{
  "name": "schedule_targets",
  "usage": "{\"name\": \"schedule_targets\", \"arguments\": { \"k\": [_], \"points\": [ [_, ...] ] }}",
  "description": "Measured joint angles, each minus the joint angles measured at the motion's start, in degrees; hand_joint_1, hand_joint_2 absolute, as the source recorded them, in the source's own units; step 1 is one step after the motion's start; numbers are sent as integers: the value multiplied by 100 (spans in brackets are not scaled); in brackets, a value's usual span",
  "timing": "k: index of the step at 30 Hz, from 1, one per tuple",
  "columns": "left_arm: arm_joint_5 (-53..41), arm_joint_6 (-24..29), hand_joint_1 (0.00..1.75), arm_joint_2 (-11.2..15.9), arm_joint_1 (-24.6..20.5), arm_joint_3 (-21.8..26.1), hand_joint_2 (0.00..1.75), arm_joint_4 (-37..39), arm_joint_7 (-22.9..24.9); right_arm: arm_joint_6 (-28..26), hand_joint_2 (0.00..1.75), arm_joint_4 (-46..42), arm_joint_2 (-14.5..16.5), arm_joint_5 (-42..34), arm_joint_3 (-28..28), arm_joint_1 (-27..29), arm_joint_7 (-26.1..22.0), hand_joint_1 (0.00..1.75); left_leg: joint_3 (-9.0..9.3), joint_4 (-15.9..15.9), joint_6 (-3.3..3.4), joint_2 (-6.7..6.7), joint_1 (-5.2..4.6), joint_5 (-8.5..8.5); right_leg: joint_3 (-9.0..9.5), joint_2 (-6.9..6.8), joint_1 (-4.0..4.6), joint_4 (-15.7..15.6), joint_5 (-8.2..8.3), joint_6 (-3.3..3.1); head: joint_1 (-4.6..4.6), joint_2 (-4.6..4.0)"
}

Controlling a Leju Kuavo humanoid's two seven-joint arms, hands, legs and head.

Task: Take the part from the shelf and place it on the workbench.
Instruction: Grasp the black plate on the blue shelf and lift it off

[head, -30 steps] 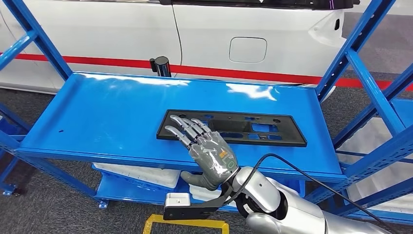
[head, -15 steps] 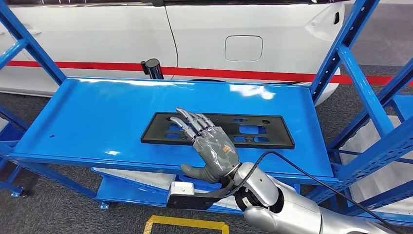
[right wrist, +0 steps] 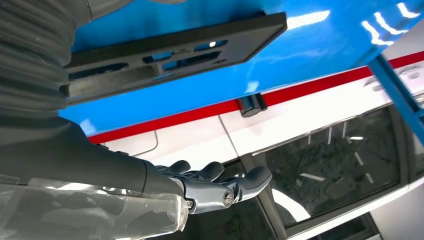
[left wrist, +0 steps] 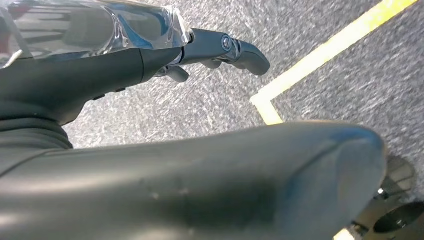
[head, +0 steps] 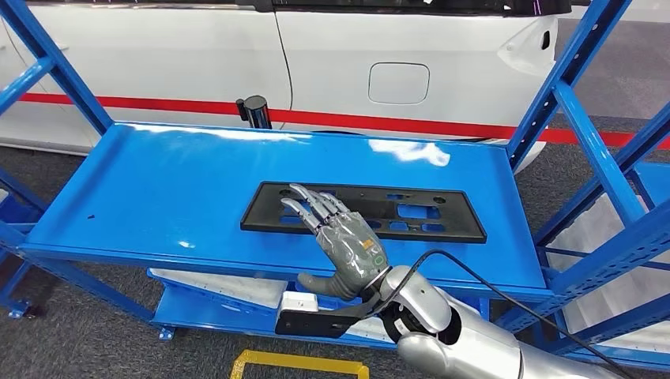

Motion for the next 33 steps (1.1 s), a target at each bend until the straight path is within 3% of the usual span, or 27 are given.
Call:
{"name": "schedule_targets", "arguments": {
  "k": [2,3,4,5,7,9,14,16,18,19,20,21,23,25,28,33],
  "points": [
    [-25,1,0,16,-10,-8,0,0,22,18,175,84,-5,61,-17,-4,27,0,-6,4,8,0,3,1,-394,-1,-36,835,-371,57,7,1],
    [-36,1,0,21,-12,-11,0,0,33,26,175,146,-6,81,-20,-10,36,0,-10,6,8,-1,6,0,-535,-1,-55,1109,-443,79,7,1],
    [-44,1,0,27,-16,-15,0,0,43,30,175,217,-5,102,-25,-25,39,0,-12,9,7,-2,9,-1,-572,-2,-71,1166,-406,94,8,1],
    [-50,1,0,31,-22,-19,0,0,51,33,175,292,-5,114,-30,-51,38,0,-10,11,4,-5,14,-2,-493,-3,-84,989,-271,103,8,1],
    [-74,1,0,44,-51,-34,0,0,74,33,175,474,6,133,-43,-158,21,0,-3,21,-20,-11,22,-11,-49,-14,-104,85,140,104,8,-1],
    [-100,1,0,66,-92,-52,0,0,101,33,175,660,32,128,-53,-285,-6,0,-18,34,-72,-16,10,-19,271,-24,-93,-575,365,66,8,0],
    [-146,1,0,109,-150,-69,0,-1,134,59,175,1177,117,35,-63,-539,-80,0,-95,139,-226,-16,39,-95,277,-26,-70,-670,409,-93,4,0],
    [-162,1,0,119,-176,-73,0,-2,152,88,175,1370,157,9,-66,-633,-93,0,-372,734,-283,-13,59,-418,271,-30,-85,-678,423,-128,-7,0],
    [-173,1,0,131,-197,-76,0,-2,168,118,175,1609,193,-26,-66,-698,-101,0,-791,1605,-323,-12,70,-775,259,-31,-82,-676,424,-141,-16,1],
    [-173,1,0,136,-199,-79,0,-2,172,126,175,1728,204,-44,-65,-713,-100,0,-934,1881,-334,-11,75,-844,257,-31,-81,-675,423,-142,-17,1],
    [-173,1,0,140,-199,-82,0,-2,175,130,175,1847,214,-66,-64,-726,-100,0,-975,1932,-341,-11,82,-807,257,-30,-82,-674,422,-143,-18,0],
    [-174,1,0,143,-202,-86,0,-2,178,133,175,1960,228,-86,-64,-745,-103,0,-905,1751,-347,-11,93,-673,259,-28,-85,-672,421,-142,-18,1],
    [-175,2,0,149,-217,-88,0,-2,177,126,175,2134,262,-130,-68,-800,-124,0,-501,875,-351,-10,115,-257,274,-21,-92,-669,414,-129,-19,1],
    [-175,3,0,153,-238,-88,0,-2,174,111,175,2316,297,-167,-74,-867,-156,0,-188,213,-316,-17,102,-21,278,-15,-74,-666,400,-88,-17,1],
    [-174,3,0,155,-247,-88,0,-1,170,89,175,2532,332,-215,-78,-915,-178,0,-132,91,-248,-29,73,-7,271,-12,-62,-664,394,-28,-9,0],
    [-173,3,0,156,-245,-88,0,0,171,85,175,2560,336,-225,-79,-917,-179,0,-134,94,-241,-30,67,-9,273,-12,-65,-664,394,-20,-8,0]
  ]
}}
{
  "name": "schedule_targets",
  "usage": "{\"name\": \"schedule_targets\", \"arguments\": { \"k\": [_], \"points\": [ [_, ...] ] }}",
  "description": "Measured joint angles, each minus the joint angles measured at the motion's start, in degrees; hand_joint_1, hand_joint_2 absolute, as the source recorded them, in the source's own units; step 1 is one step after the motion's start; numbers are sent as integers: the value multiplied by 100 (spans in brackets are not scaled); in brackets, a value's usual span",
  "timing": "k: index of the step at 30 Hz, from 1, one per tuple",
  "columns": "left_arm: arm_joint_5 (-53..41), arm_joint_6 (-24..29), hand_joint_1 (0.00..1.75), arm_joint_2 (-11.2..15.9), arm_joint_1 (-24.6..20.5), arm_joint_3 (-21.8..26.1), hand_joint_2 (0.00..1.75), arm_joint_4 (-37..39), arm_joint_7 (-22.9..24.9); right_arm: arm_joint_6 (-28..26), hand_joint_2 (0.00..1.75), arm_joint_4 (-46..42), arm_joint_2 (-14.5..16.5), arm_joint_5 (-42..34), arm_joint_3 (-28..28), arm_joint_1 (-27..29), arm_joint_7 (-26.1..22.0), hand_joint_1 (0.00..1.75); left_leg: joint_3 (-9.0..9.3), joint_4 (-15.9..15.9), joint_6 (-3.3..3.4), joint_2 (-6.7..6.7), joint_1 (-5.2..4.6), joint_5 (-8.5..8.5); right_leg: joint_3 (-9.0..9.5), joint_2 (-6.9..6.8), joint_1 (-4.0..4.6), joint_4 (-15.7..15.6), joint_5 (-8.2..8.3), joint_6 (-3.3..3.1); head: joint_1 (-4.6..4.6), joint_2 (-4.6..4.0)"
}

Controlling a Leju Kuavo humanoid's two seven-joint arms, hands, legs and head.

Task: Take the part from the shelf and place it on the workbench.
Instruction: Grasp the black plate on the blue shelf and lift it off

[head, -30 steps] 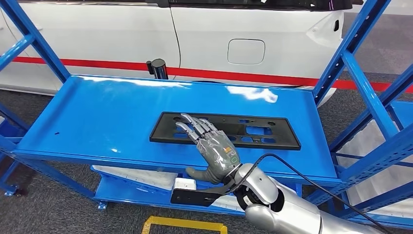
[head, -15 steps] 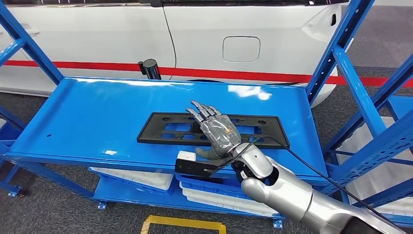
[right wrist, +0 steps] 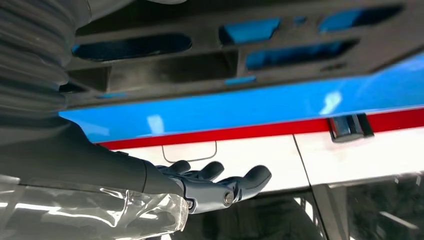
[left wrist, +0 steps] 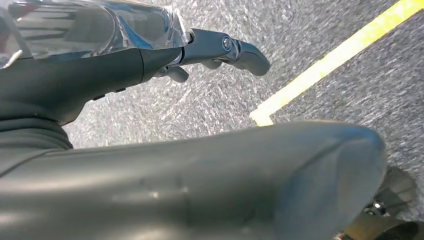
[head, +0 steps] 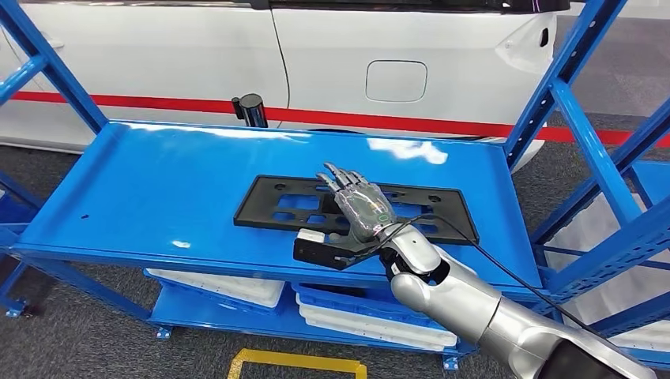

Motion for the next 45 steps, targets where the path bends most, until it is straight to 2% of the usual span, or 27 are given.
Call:
{"name": "schedule_targets", "arguments": {
  "k": [2,4,6,7,8,9,10,11,14,16,19,20,21,22,24,26,28,31,33,35,36,37,38,41,42,43,45],
  "points": [
    [0,0,0,2,2,0,0,0,0,-4,175,13,1,-3,-1,-2,-1,0,-1,6,7,-1,-4,0,2,0,-2,-2,2,6,-1,1],
    [-1,0,0,5,5,0,0,-1,-1,-18,175,92,9,-30,-8,-20,-8,0,5,-3,51,-2,6,15,0,1,-8,6,-12,43,-1,1],
    [-13,-1,0,16,-2,0,0,-1,9,-33,175,384,41,-57,-18,-73,-1,0,16,-19,132,1,17,28,-353,-2,-22,731,-335,97,11,0],
    [-31,-2,0,23,-8,0,0,0,24,-27,175,588,62,-37,-19,-113,51,0,26,-20,154,-1,20,26,-439,-4,-30,892,-358,102,18,0],
    [-54,-3,0,30,-17,0,0,-1,38,-15,175,794,86,-3,-18,-163,133,0,34,-15,162,-4,15,16,-451,-7,-30,894,-341,96,24,0],
    [-78,-5,0,34,-23,0,0,-1,53,4,175,969,113,44,-15,-206,240,0,34,-15,147,-8,6,11,-332,-9,-21,624,-181,80,23,0],
    [-97,-8,0,37,-36,0,0,-1,56,26,175,1065,132,89,-13,-259,343,0,30,-9,122,-9,1,5,-134,-9,-10,197,-12,57,22,1],
    [-107,-10,0,40,-48,0,0,-1,57,48,175,1144,148,118,-12,-297,426,0,19,-6,96,-8,-2,4,-72,-8,4,51,18,37,21,0],
    [-144,-17,0,44,-71,-3,0,-2,57,138,175,1418,187,145,-12,-419,610,0,-4,8,12,-6,9,-12,-89,-2,19,46,30,-42,21,1],
    [-167,-21,0,43,-87,-4,0,-2,68,210,175,1592,226,154,-13,-519,721,0,-141,326,-43,1,23,-213,-77,-4,2,31,45,-96,10,1],
    [-186,-23,0,45,-109,-4,0,-2,116,353,175,1767,257,170,-15,-571,915,131,-673,1489,-102,8,32,-731,-69,-6,10,29,45,-130,-7,0],
    [-198,-25,0,45,-103,-5,0,-2,135,410,175,1818,266,178,-15,-579,989,175,-810,1771,-108,8,32,-806,-66,-5,16,29,44,-133,-9,1],
    [-209,-28,0,45,-98,-5,0,-2,149,461,175,1868,275,185,-14,-590,1051,175,-868,1878,-108,8,32,-799,-61,-3,22,30,43,-134,-10,1],
    [-221,-31,0,45,-96,-6,0,-2,156,504,175,1915,286,188,-14,-601,1100,175,-823,1768,-104,8,32,-704,-54,-1,25,30,42,-135,-10,1],
    [-233,-33,0,46,-105,-7,0,-2,168,544,175,1981,299,190,-13,-628,1145,175,-393,896,-81,8,32,-319,-39,2,28,30,42,-130,-10,1],
    [-243,-32,0,46,-123,-7,0,-2,178,552,175,2025,304,191,-14,-667,1164,175,-22,143,-29,6,5,-63,-37,6,46,35,34,-102,-8,1],
    [-251,-32,0,46,-139,-7,0,-2,180,549,175,2059,308,197,-14,-700,1174,175,26,18,28,5,-28,-49,-40,9,57,34,29,-57,-2,1],
    [-261,-33,0,47,-147,-7,0,-2,181,540,175,2093,317,207,-13,-738,1178,175,50,-3,115,13,-8,-14,-62,8,44,103,-23,20,4,1],
    [-270,-33,0,47,-157,-5,0,-2,180,495,175,2111,328,207,-12,-755,1157,175,71,-21,161,25,11,11,-299,5,29,638,-336,68,13,1],
    [-273,-33,0,47,-158,-4,0,-2,179,386,175,2130,345,179,-10,-742,1100,175,68,-17,180,30,9,13,-714,3,14,1520,-746,103,21,2],
    [-273,-33,0,47,-154,-4,0,-2,179,288,175,2137,356,134,-12,-723,1043,175,67,-15,180,29,9,13,-878,3,6,1846,-847,114,22,2],
    [-273,-33,0,47,-150,-4,0,-2,179,176,175,2140,370,69,-16,-704,976,175,67,-13,179,26,10,11,-956,3,-3,1985,-850,120,22,1],
    [-273,-33,0,47,-145,-4,0,-2,178,33,175,2139,386,-20,-24,-687,885,175,71,-11,176,20,13,6,-911,2,-14,1865,-732,123,23,1],
    [-271,-32,0,49,-130,-4,0,-2,163,-344,175,2092,429,-256,-88,-678,627,175,87,11,125,8,19,-30,-291,-2,-32,565,-110,111,25,2],
    [-266,-29,0,53,-121,-4,0,-2,149,-469,175,2039,444,-318,-124,-677,537,175,84,22,96,11,17,-46,-156,3,-25,278,-10,89,24,2],
    [-257,-25,0,56,-112,-3,0,-2,132,-592,175,1967,458,-382,-159,-668,451,175,81,29,65,16,12,-57,-97,11,-12,148,15,62,22,2],
    [-227,-12,0,62,-78,-2,0,-2,80,-854,175,1728,473,-533,-244,-626,277,175,86,26,4,27,23,-70,-91,33,21,116,8,-16,20,1]
  ]
}}
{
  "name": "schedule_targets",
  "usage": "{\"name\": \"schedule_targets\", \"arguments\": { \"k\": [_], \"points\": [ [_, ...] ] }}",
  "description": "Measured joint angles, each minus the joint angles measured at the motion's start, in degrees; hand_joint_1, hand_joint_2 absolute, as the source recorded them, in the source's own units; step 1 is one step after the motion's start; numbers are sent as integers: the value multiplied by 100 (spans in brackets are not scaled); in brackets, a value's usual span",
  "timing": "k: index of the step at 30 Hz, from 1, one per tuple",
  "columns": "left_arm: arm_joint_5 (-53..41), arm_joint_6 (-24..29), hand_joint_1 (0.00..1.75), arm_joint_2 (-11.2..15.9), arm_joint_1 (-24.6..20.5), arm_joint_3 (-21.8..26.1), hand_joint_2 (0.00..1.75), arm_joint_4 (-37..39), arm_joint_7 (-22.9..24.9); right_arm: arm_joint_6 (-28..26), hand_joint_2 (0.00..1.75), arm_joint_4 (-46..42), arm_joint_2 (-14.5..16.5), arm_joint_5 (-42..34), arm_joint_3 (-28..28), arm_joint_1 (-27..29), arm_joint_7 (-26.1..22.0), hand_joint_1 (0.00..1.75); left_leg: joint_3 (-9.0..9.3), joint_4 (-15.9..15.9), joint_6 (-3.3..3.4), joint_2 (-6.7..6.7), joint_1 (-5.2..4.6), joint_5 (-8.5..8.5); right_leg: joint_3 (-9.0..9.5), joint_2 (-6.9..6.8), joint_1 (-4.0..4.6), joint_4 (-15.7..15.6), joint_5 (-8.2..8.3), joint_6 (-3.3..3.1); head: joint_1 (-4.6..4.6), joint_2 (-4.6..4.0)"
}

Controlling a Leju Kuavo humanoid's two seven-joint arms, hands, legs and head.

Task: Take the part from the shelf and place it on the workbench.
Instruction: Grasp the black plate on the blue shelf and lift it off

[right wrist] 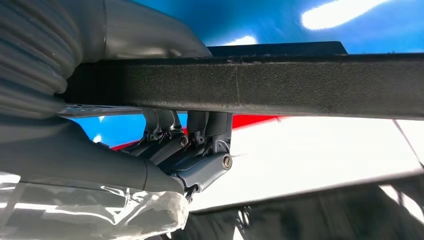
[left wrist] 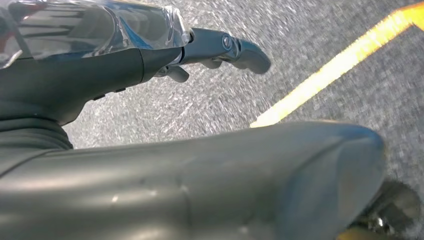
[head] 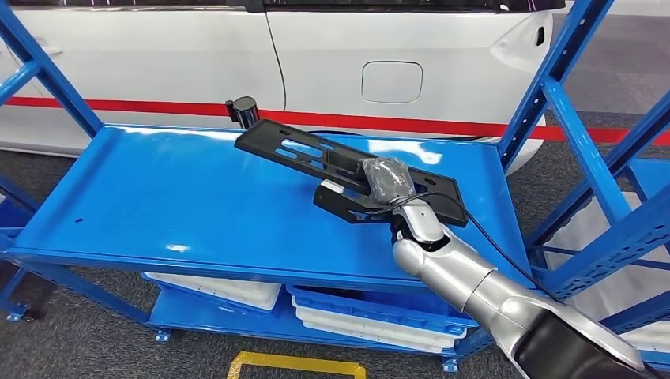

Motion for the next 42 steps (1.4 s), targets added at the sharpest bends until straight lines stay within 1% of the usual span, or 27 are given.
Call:
{"name": "schedule_targets", "arguments": {
  "k": [2,3,6,7,8,9,11,13,16,18,19,21,22,23,24,26,28,29,31,33,34,36,37,38,39,40,42],
  "points": [
    [35,14,0,0,39,4,0,0,-61,-210,175,-323,0,-171,-89,58,-137,175,-36,100,-57,4,26,-92,9,8,1,-14,11,-68,-3,-1],
    [51,25,0,0,54,10,0,0,-93,-300,175,-519,-2,-276,-139,99,-199,175,-123,297,-81,4,35,-220,11,8,-6,-23,20,-97,-9,-1],
    [106,56,0,0,116,36,0,1,-191,-506,175,-1234,-15,-732,-330,318,-423,175,-672,1503,-130,2,41,-786,4,7,4,-24,21,-141,-27,-1],
    [129,58,0,0,144,43,0,1,-224,-547,175,-1488,-25,-926,-397,411,-515,175,-813,1800,-134,2,40,-873,3,7,13,-23,20,-144,-29,-1],
    [148,58,0,0,170,49,0,0,-260,-578,175,-1732,-39,-1129,-464,501,-609,175,-849,1865,-127,2,39,-847,4,8,21,-22,19,-144,-30,0],
    [173,58,0,0,190,61,0,0,-301,-599,175,-1976,-56,-1344,-537,589,-707,175,-764,1679,-111,2,35,-716,8,9,28,-21,18,-145,-31,1],
    [234,72,0,1,212,103,87,1,-416,-630,175,-2468,-91,-1826,-701,753,-933,175,-351,826,-40,1,9,-325,18,11,36,-21,17,-141,-31,1],
    [304,107,0,3,223,154,175,1,-549,-626,175,-2966,-133,-2390,-881,934,-1220,175,-33,163,27,7,-38,-101,16,9,57,-15,8,-119,-29,0],
    [392,178,0,4,272,219,175,1,-699,-486,175,-3715,-215,-3288,-1124,1312,-1629,175,34,13,77,13,-59,-66,10,4,61,-8,-9,-51,-26,1],
    [435,216,0,4,308,266,175,2,-763,-365,175,-4166,-273,-3691,-1252,1562,-1807,175,63,-20,130,21,-31,-35,-68,2,50,195,-162,10,-21,-1],
    [461,235,0,4,317,290,175,2,-798,-298,175,-4365,-301,-3850,-1309,1680,-1896,175,76,-33,154,25,-17,-24,-190,1,42,478,-333,39,-17,-1],
    [565,280,0,4,335,343,175,2,-893,-131,175,-4700,-346,-4206,-1403,1936,-2119,175,78,-32,174,24,-16,-29,-556,0,20,1290,-728,86,-13,-1],
    [645,300,0,4,351,379,175,2,-960,-40,175,-4857,-362,-4396,-1437,2092,-2250,175,79,-32,176,23,-14,-32,-715,0,5,1622,-842,104,-12,-1],
    [739,312,0,4,372,421,175,2,-1040,36,175,-5007,-375,-4560,-1462,2256,-2373,175,81,-30,177,20,-11,-36,-783,0,-12,1755,-845,120,-11,0],
    [835,314,0,4,395,468,175,2,-1131,92,175,-5153,-384,-4685,-1481,2417,-2483,175,86,-27,171,17,-5,-42,-731,-1,-32,1641,-738,132,-11,0],
    [1015,302,0,-1,432,573,175,2,-1357,168,175,-5438,-396,-4820,-1513,2696,-2659,175,101,-11,140,10,8,-67,-336,-15,-67,849,-352,145,-10,1],
    [1125,275,0,-4,441,682,175,2,-1613,216,175,-5692,-401,-4873,-1537,2918,-2766,175,102,19,81,5,-1,-108,2,-24,-68,175,-120,122,-11,0],
    [1146,254,0,-4,440,728,175,2,-1740,234,175,-5800,-404,-4877,-1543,3024,-2797,175,99,26,50,4,-7,-122,60,-24,-56,52,-101,96,-12,-1],
    [1143,207,0,-4,436,799,175,1,-1972,253,175,-5993,-409,-4859,-1546,3212,-2833,175,99,20,-7,5,-1,-132,58,-18,-38,28,-98,22,-13,0],
    [1117,173,0,-5,430,855,175,0,-2151,256,175,-6158,-411,-4819,-1549,3340,-2858,175,34,164,-62,6,21,-247,57,-19,-47,9,-81,-43,-19,-1],
    [1108,166,0,-6,423,879,175,0,-2214,255,175,-6227,-411,-4804,-1550,3386,-2865,175,-75,410,-86,7,29,-397,57,-21,-59,0,-73,-67,-23,-1],
    [1128,165,0,-7,416,921,175,1,-2318,244,175,-6338,-411,-4795,-1553,3484,-2875,175,-443,1226,-130,8,38,-795,51,-24,-58,2,-72,-89,-36,0],
    [1154,168,0,-7,417,944,175,1,-2364,235,175,-6375,-411,-4795,-1558,3536,-2876,175,-624,1616,-144,8,39,-939,49,-24,-54,2,-73,-92,-38,-1],
    [1178,171,0,-8,419,968,175,1,-2398,227,175,-6407,-412,-4795,-1567,3586,-2876,175,-726,1824,-150,8,39,-977,49,-24,-52,3,-73,-92,-40,-1],
    [1184,180,0,-9,418,990,175,1,-2410,221,175,-6436,-413,-4796,-1575,3626,-2876,175,-715,1789,-150,8,39,-904,53,-22,-51,4,-74,-92,-40,-1],
    [1174,196,0,-10,412,1009,175,0,-2397,217,175,-6466,-413,-4796,-1583,3656,-2876,175,-585,1507,-143,8,39,-735,60,-19,-51,4,-74,-90,-41,-1],
    [1124,252,0,-11,390,1031,175,0,-2285,217,175,-6531,-413,-4798,-1588,3687,-2879,175,-161,616,-114,9,29,-354,75,-15,-40,9,-80,-75,-42,-1]
  ]
}}
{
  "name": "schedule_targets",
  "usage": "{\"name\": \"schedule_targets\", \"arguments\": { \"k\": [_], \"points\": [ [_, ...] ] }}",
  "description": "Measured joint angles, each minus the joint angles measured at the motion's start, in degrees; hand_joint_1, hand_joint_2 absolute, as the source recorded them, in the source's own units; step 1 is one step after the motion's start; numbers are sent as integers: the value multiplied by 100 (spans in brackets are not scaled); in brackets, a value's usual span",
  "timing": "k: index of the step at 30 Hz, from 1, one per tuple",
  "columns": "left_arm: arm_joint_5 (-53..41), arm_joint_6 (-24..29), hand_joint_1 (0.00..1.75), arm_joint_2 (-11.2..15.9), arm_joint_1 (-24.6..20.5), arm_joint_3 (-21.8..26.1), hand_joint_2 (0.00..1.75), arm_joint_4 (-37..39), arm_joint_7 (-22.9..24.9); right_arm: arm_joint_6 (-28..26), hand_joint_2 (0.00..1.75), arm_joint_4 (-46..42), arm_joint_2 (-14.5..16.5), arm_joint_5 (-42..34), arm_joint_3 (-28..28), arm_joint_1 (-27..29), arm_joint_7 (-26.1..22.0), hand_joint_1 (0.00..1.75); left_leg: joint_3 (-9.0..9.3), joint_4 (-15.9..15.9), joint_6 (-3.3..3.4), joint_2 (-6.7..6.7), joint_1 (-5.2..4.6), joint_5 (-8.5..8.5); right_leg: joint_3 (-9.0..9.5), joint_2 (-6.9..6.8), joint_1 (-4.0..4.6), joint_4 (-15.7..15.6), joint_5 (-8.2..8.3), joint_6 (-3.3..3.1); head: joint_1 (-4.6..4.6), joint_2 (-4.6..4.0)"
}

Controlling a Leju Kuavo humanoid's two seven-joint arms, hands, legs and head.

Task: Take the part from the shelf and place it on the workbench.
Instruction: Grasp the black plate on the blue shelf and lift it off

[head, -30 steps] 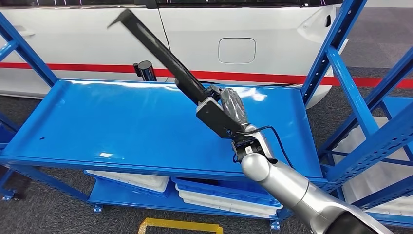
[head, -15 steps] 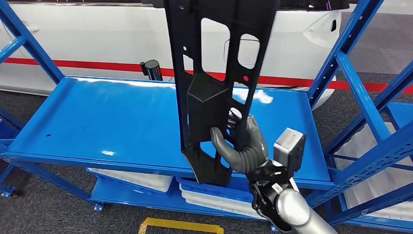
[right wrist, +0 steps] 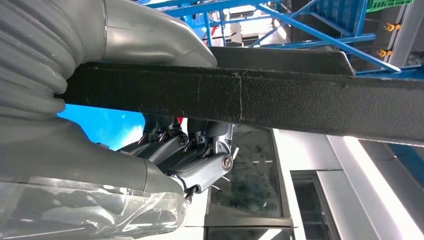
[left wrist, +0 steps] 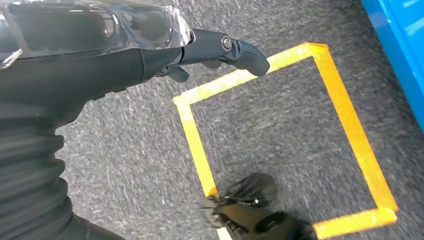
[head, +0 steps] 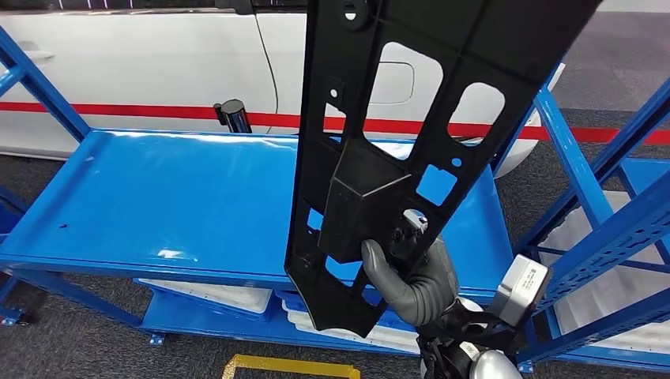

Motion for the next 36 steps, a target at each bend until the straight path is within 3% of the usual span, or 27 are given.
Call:
{"name": "schedule_targets", "arguments": {
  "k": [2,6,8,10,11,12,13,15,17,21,23,25,26,27,28,31,32,33,36],
  "points": [
    [-38,66,0,-4,-19,6,175,0,172,2,175,-51,1,-3,-1,17,-8,175,236,-521,52,-2,-29,164,3,3,20,4,-7,41,5,0],
    [-95,117,0,-21,-11,4,175,1,482,-12,175,-124,1,-60,-3,56,-3,175,263,-601,207,-2,-48,215,-33,-1,-6,96,-83,158,13,-1],
    [-103,116,0,-31,-4,2,175,2,586,-16,175,-144,1,-138,-5,68,6,175,284,-621,272,7,-37,249,-265,-7,-20,639,-411,191,19,0],
    [-55,138,0,-37,12,3,175,2,637,-26,175,-147,1,-206,-6,86,13,175,281,-616,292,12,-43,255,-647,-9,-21,1484,-797,208,25,0],
    [-12,153,0,-40,22,4,175,2,646,-39,175,-147,1,-227,-6,99,17,175,281,-614,293,13,-45,255,-772,-9,-22,1748,-866,213,26,-1],
    [27,168,0,-44,32,7,175,2,651,-56,175,-147,1,-244,-7,109,19,175,283,-612,293,11,-45,255,-794,-9,-23,1792,-823,214,26,-1],
    [55,177,0,-50,37,9,175,2,662,-75,175,-150,1,-253,-8,115,20,175,289,-610,291,7,-44,254,-693,-9,-25,1579,-672,210,27,0],
    [70,177,0,-66,39,11,175,2,690,-112,175,-169,1,-267,-13,113,19,175,295,-595,276,-3,-53,246,-282,-11,-21,726,-271,183,28,0],
    [64,176,0,-79,41,11,175,2,713,-141,175,-197,1,-284,-19,110,16,175,272,-572,240,-9,-78,235,-21,-12,-8,136,-56,142,26,0],
    [59,175,0,-91,45,9,175,2,741,-199,175,-237,3,-308,-30,108,19,175,204,-497,128,-5,-62,178,-35,-15,2,14,29,30,24,0],
    [63,175,0,-96,44,9,175,2,754,-214,175,-251,4,-326,-30,103,23,175,27,-51,73,-5,-39,-158,-71,-25,-20,-8,77,-32,15,-1],
    [66,175,0,-99,45,9,175,2,766,-228,175,-254,4,-354,-30,112,33,175,-286,764,26,-5,-25,-614,-136,-16,-20,-5,122,-53,7,-1],
    [66,175,0,-102,47,9,175,2,775,-233,175,-254,3,-366,-30,119,38,175,-392,1072,11,-5,-21,-747,-175,-2,-19,-4,149,-51,7,-1],
    [67,174,0,-104,49,9,175,2,781,-239,175,-254,3,-373,-30,125,42,175,-399,1174,4,-5,-20,-770,-213,19,-18,-2,180,-45,7,-1],
    [67,174,0,-107,49,9,175,2,785,-247,175,-254,3,-378,-30,127,43,175,-284,1019,7,-9,-19,-681,-247,49,-18,-2,212,-35,7,-1],
    [68,173,0,-109,42,9,175,2,789,-257,175,-266,3,-408,-33,124,43,175,453,-269,69,-167,-31,-219,-325,166,-13,-2,315,24,8,1],
    [67,172,0,-110,41,9,175,2,789,-258,175,-276,3,-419,-35,122,42,175,600,-551,94,-219,-48,-137,-344,202,-10,-3,350,55,9,1],
    [68,171,0,-110,41,9,175,2,789,-258,175,-284,3,-426,-36,120,42,175,652,-669,120,-250,-69,-107,-356,229,-11,-7,384,87,10,0],
    [73,168,0,-114,38,9,175,1,789,-278,175,-296,1,-427,-39,126,37,175,592,-685,230,-150,-84,17,-402,252,-28,5,418,182,13,0]
  ]
}}
